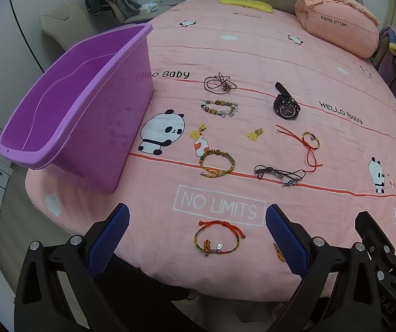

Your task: Organize jewelry

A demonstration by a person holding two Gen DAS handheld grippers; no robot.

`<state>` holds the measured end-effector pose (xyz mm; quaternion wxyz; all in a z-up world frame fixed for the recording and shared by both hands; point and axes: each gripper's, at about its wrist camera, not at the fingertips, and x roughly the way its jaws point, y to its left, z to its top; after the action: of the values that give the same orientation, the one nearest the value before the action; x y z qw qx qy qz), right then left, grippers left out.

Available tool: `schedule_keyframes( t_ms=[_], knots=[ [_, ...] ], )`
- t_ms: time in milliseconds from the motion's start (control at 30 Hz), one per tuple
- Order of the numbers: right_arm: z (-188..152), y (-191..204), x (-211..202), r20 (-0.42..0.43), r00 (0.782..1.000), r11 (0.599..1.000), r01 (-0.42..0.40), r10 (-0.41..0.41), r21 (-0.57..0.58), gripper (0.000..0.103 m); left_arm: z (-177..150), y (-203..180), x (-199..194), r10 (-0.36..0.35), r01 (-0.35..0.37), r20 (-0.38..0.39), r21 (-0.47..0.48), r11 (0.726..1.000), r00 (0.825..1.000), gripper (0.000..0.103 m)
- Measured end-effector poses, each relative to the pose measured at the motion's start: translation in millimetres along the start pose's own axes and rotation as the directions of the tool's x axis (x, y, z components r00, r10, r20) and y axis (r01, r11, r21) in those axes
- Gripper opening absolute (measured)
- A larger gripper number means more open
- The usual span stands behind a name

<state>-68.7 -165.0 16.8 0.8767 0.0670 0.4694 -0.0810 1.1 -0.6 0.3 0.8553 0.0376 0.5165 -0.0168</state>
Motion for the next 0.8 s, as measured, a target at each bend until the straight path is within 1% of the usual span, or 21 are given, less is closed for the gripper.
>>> schedule_keyframes(
  t_ms=[800],
  knots=[
    [-1.0,-1.3,0.4,0.0,1.0,1.0,-0.003,0.003,0.005,0.094,-3.7,1.7,0.4,0.003,-0.003,0.003,0.006,1.0,1.0,0.097]
  ],
)
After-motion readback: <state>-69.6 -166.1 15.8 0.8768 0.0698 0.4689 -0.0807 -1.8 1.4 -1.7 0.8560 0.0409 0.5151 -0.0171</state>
